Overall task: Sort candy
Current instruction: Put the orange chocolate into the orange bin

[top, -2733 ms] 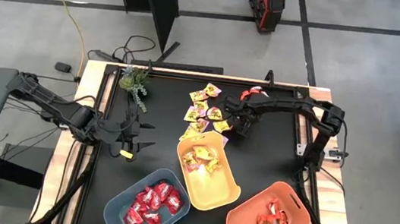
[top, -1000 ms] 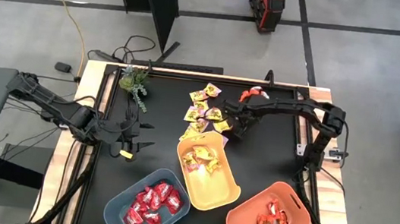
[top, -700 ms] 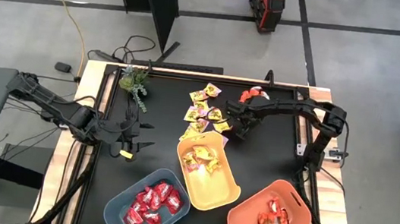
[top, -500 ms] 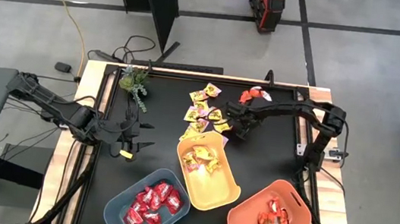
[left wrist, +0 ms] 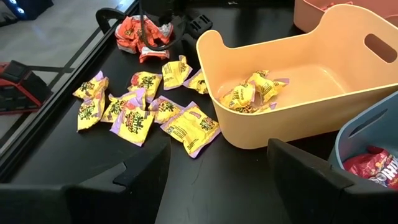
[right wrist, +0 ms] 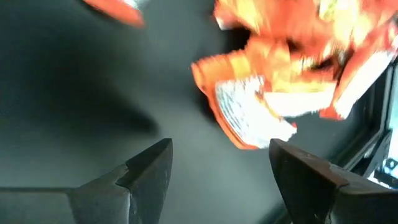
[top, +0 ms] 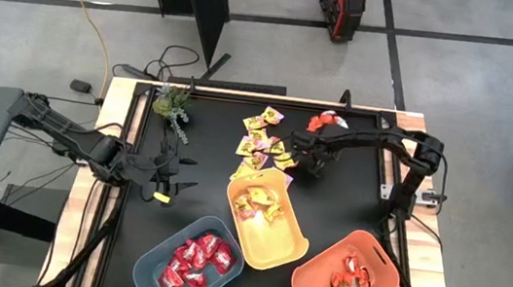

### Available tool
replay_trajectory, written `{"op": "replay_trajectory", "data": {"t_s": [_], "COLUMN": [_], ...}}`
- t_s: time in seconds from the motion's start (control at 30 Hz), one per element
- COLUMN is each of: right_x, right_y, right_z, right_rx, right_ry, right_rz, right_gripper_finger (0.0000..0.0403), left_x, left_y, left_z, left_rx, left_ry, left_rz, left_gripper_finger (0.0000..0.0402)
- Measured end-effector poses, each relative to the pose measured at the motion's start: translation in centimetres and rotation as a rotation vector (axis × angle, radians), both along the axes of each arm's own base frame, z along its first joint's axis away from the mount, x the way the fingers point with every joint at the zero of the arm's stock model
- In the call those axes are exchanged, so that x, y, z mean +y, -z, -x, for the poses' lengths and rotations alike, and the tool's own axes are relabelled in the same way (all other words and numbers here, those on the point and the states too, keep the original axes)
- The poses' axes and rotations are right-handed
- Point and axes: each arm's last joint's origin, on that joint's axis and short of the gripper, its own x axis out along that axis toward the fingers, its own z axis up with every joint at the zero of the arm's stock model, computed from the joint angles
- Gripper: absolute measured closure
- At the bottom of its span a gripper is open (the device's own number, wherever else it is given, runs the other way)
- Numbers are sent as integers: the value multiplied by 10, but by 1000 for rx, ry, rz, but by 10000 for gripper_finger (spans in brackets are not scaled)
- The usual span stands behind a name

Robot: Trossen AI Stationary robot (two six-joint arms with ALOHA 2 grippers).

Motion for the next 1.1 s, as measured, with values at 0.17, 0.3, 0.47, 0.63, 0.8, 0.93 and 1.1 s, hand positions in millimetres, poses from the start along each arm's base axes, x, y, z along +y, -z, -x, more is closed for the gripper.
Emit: {"op": "replay_trajectory", "data": {"t_s": [0.17, 0.3, 0.47, 0.63, 0.8, 0.93, 1.1], "right_x": [-5, -6, -10, -1, 16, 31, 55], "right_y": [5, 8, 11, 11, 15, 12, -3], "right_z": [0, -1, 2, -2, -9, -16, -24], "right_rx": [-22, -40, -58, -42, -68, -71, -38], "right_ry": [-24, -54, -41, -91, -146, -191, -241], "right_rz": [9, 23, 21, 18, -40, -41, -35], "right_gripper_finger": [117, 118, 150, 265, 388, 396, 400], "left_x": [0, 0, 0, 0, 0, 0, 0], "left_y": [0, 0, 0, 0, 1, 1, 1], "left_z": [0, 0, 0, 0, 0, 0, 0], "left_rx": [2, 3, 3, 4, 5, 8, 9], "left_ry": [-1, -1, -1, -1, -1, -1, -1], "left_rz": [2, 2, 2, 1, 1, -1, -1], "left_gripper_finger": [138, 138, 138, 138, 138, 138, 138]}}
